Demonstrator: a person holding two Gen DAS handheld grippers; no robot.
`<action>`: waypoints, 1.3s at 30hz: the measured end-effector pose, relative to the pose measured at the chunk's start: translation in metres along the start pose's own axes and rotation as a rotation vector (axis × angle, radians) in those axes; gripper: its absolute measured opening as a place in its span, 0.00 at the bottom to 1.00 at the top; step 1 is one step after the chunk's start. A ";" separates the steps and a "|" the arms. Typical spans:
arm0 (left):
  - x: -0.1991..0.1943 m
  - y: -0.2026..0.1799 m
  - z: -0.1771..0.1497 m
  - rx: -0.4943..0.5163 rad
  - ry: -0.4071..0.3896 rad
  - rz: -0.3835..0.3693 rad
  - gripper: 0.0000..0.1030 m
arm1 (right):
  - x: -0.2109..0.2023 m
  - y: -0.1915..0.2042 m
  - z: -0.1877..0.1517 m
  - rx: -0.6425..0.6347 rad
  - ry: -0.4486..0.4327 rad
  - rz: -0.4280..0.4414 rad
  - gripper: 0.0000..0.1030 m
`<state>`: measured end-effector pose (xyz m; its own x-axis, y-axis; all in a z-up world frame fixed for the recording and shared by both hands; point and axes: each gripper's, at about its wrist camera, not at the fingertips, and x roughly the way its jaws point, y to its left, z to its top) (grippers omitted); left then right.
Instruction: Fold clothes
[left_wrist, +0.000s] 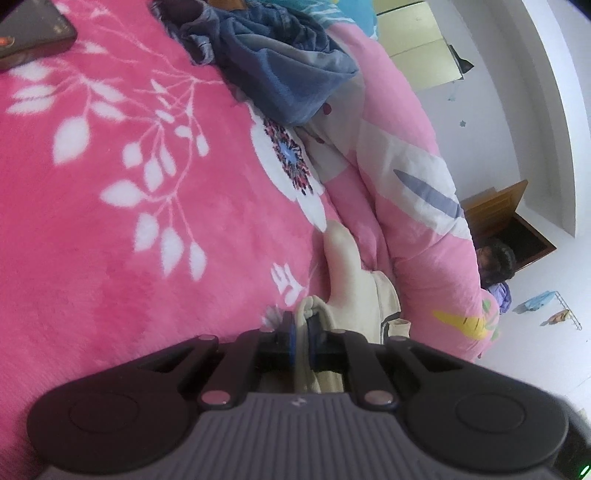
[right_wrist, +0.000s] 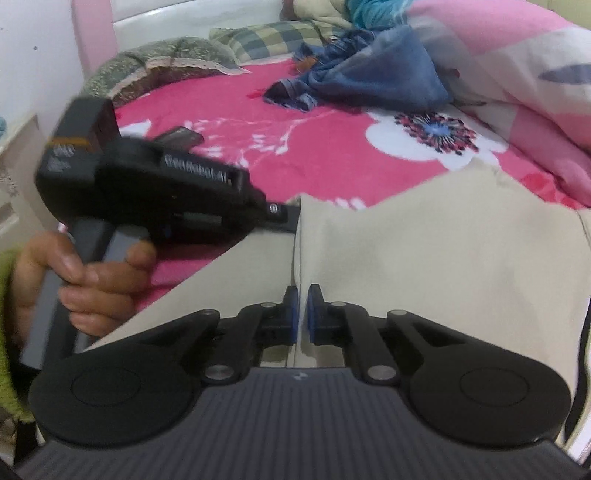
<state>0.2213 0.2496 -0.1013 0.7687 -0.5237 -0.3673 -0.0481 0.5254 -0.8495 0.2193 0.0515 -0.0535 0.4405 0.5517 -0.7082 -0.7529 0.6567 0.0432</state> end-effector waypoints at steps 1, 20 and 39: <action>0.000 0.000 0.000 0.001 0.003 -0.005 0.09 | -0.001 0.002 -0.002 -0.011 -0.011 -0.008 0.08; -0.031 -0.098 -0.019 0.261 -0.051 0.036 0.33 | -0.234 -0.048 -0.070 0.335 -0.256 -0.081 0.25; -0.005 -0.095 -0.044 0.344 -0.007 0.273 0.32 | -0.270 -0.040 -0.207 0.488 -0.205 -0.218 0.18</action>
<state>0.1939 0.1726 -0.0351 0.7615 -0.3309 -0.5574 -0.0356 0.8373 -0.5456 0.0291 -0.2304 -0.0095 0.6824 0.4337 -0.5884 -0.3431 0.9008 0.2662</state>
